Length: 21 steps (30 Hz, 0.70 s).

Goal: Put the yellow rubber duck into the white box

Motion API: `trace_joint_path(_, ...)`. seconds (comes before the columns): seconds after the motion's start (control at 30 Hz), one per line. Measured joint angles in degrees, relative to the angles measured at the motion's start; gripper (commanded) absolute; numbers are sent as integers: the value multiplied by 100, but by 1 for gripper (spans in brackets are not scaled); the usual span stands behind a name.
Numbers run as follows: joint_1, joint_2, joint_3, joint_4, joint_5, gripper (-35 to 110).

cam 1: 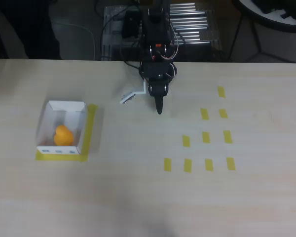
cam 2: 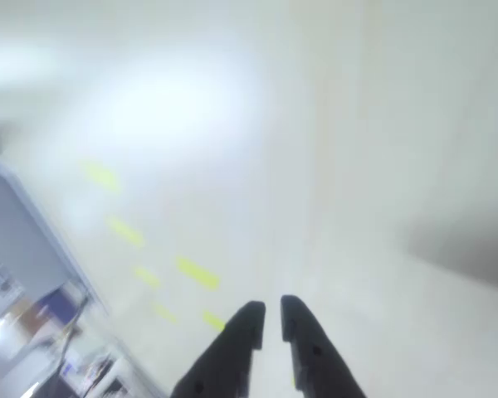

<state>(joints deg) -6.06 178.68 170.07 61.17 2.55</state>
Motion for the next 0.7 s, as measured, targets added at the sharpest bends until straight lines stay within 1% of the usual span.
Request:
trace_joint_path(0.07,44,598,167,132,-53,0)
trace_joint_path(0.17,70,905,316,237,-97,0)
trace_joint_path(0.47,132,958,316,325,-97,1)
trace_joint_path(0.57,132,958,316,369,-97,12)
trace_joint_path(0.7,132,958,316,369,-97,12)
